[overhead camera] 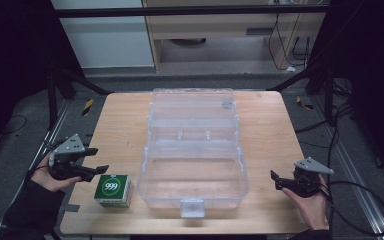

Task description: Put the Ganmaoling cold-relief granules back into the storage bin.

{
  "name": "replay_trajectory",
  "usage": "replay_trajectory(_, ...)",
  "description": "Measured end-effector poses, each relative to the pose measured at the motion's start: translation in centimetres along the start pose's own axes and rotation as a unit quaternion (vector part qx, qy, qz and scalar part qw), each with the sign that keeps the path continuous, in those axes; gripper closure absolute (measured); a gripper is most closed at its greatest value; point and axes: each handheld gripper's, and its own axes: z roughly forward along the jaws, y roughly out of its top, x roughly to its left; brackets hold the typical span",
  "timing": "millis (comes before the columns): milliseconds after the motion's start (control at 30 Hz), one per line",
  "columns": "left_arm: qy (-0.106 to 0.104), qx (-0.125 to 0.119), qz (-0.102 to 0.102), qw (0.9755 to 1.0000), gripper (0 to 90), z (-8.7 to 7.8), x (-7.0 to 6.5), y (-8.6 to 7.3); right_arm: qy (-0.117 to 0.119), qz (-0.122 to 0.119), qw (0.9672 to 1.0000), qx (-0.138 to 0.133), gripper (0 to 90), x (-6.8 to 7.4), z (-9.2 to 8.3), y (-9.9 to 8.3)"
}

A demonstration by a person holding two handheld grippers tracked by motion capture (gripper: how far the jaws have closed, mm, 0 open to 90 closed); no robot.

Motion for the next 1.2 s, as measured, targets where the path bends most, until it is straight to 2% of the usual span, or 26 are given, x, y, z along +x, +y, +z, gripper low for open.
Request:
replay_trajectory(100, -0.010, 0.012, 0.023, 0.9996, 24.7, -0.1, -0.1, 0.1, -0.001, -0.001, 1.0000, 0.000, 5.6, 0.0, 0.0, 0.0)
replay_trajectory(200, -0.024, 0.026, 0.048, 0.9982, 23.7, 0.0, -0.4, 0.1, -0.001, -0.004, 1.0000, 0.002, 5.3, 0.0, 0.0, 0.0)
replay_trajectory(333, -0.043, 0.057, 0.079, 0.9943, 22.1, 0.2, -0.8, 0.0, -0.003, -0.008, 1.0000, 0.004, 5.2, 0.0, 0.1, -0.1)
replay_trajectory(500, -0.056, 0.079, 0.102, 0.9900, 19.7, 0.6, -1.2, 0.2, -0.003, -0.009, 0.9999, 0.005, 4.6, 0.0, 0.1, -0.1)
replay_trajectory(667, -0.066, 0.091, 0.119, 0.9864, 17.2, 1.0, -1.6, 0.4, -0.004, -0.012, 0.9999, 0.011, 4.3, 0.0, 0.2, -0.1)
replay_trajectory(800, -0.079, 0.110, 0.137, 0.9813, 13.8, 1.5, -2.1, 0.5, -0.002, -0.014, 0.9998, 0.014, 3.9, 0.1, 0.2, -0.2)
replay_trajectory(867, -0.087, 0.124, 0.147, 0.9775, 12.4, 1.8, -2.4, 0.6, -0.003, -0.017, 0.9998, 0.014, 3.8, 0.1, 0.3, -0.2)
replay_trajectory(933, -0.090, 0.133, 0.152, 0.9754, 11.8, 2.0, -2.6, 0.6, -0.002, -0.018, 0.9997, 0.016, 3.7, 0.1, 0.3, -0.2)
replay_trajectory(967, -0.091, 0.140, 0.158, 0.9732, 11.7, 2.2, -2.7, 0.7, -0.003, -0.020, 0.9997, 0.016, 3.7, 0.1, 0.3, -0.2)
replay_trajectory(1200, -0.095, 0.160, 0.175, 0.9668, 10.0, 2.9, -3.2, 0.6, -0.002, -0.025, 0.9995, 0.021, 3.3, 0.3, 0.5, -0.3)
